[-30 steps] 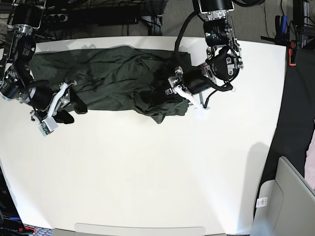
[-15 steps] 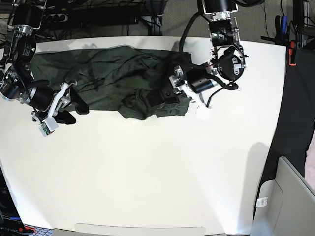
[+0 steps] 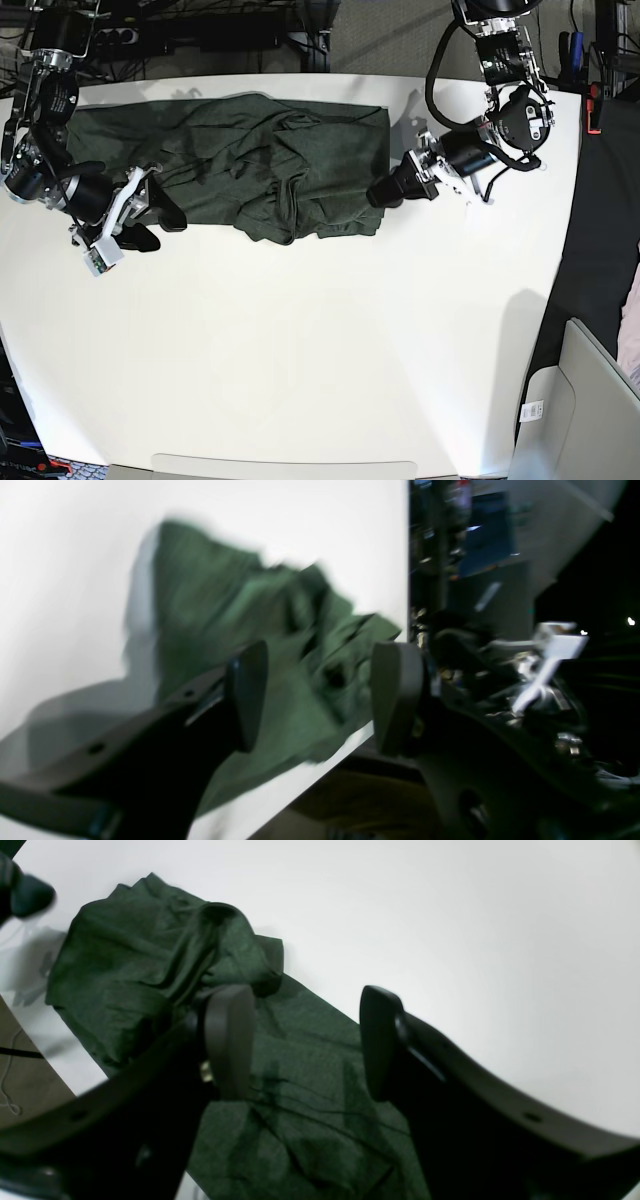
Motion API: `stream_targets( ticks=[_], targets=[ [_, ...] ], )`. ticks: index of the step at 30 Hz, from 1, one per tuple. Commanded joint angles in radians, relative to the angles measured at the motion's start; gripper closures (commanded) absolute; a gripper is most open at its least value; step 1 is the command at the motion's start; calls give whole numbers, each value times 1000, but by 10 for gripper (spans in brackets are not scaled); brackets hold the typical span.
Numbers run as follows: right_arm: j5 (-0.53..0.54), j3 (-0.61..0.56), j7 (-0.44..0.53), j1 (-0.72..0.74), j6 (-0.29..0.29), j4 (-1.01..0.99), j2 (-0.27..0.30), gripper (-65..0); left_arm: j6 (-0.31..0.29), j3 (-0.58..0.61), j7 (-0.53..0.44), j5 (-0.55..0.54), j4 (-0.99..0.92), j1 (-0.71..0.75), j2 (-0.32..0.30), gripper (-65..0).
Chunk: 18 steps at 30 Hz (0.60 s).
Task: Fold the T-shirt properly
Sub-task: 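Fold the end held by the left gripper inward toward the right gripper, then regrasp the shirt's ends with both grippers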
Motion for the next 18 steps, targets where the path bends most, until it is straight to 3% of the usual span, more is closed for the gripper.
stream_targets(
  ticks=[1,8,18],
  targets=[
    [22,6,18,14,2,14,18,-337,1,0,10,-16,16,-21,-18,-320],
    [28,11,21,-26,2,17,64,-337,3,103,-3,63,16,-19,-125,-338],
    [23,232,18,-115,2,19,113,-337,3,175,-28,181,-45,-23,-114,-337]
  ],
)
